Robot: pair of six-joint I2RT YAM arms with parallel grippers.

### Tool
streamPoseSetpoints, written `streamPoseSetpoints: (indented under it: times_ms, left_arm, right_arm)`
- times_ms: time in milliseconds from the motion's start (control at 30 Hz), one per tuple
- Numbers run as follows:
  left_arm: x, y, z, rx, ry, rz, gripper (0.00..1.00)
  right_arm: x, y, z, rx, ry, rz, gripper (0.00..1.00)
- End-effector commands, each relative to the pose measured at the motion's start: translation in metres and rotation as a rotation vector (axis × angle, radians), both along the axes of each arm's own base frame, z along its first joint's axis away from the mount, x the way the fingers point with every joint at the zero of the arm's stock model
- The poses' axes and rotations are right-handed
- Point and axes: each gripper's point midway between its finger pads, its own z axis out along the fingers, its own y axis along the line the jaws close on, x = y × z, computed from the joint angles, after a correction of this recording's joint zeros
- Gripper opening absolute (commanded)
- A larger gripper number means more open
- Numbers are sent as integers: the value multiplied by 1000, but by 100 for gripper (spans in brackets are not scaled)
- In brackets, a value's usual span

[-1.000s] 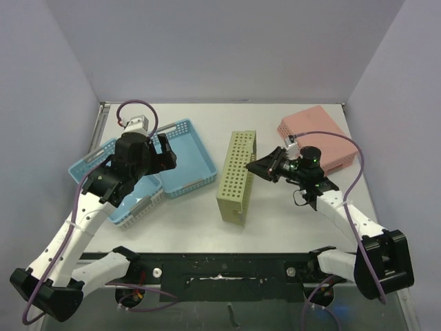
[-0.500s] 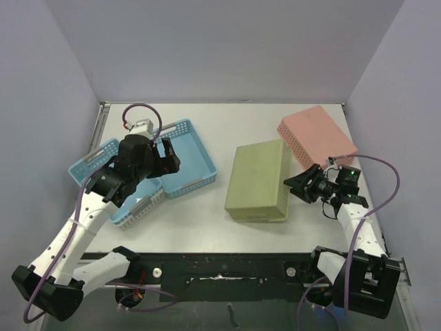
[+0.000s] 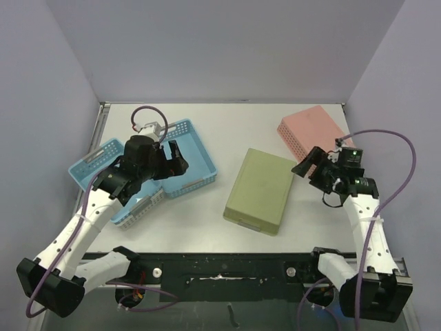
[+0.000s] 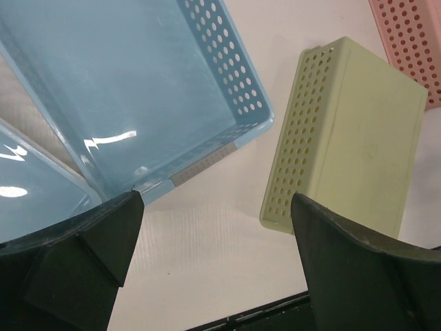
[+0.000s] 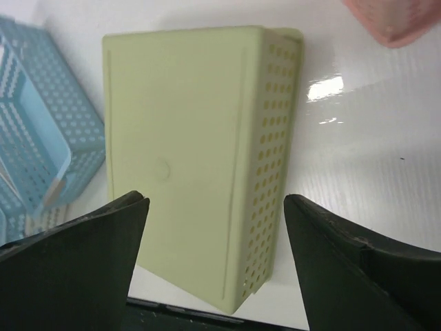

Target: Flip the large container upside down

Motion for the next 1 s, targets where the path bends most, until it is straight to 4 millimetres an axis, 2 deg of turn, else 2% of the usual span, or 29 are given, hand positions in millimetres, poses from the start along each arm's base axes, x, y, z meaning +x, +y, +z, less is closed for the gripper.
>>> streamPoseSetpoints:
  times_ms: [0,100,233,400,533,633,733,833,967]
  left_arm:
    - [4,-26,6,-87,-20,-77,90]
    - [2,-34,1,-96,-1,-96,90]
    - [2,-38,-5,-107,11,-100,90]
    - [7,-26,-7,-59,11,-46,90]
    - [7,-22,-5,-61,3,-29,90]
    - [5,-25,-8,-72,15,-36,90]
    - [5,-26,-9,-78,18,-37,90]
    - [3,-25,-8,-79,15,-39,90]
    - [1,-24,-9,-76,13,-41,90]
  right_arm:
    - [-5,34,23,-183,-35,95,85]
    - [-25,68,11,-282,31,178,88]
    - [-67,119,-10,-387,89,327,91]
    - [-111,197,-10,-366,31,539,91]
    - [-143,236,-31,-382,43,672,92]
    - [-152,240,-53,-416,90,692,92]
    - [-149,234,-70,-435,118,675,95]
    - [-130,211,-80,-454,152,613,95]
    - [-83,173,-75,-486,131,520,96]
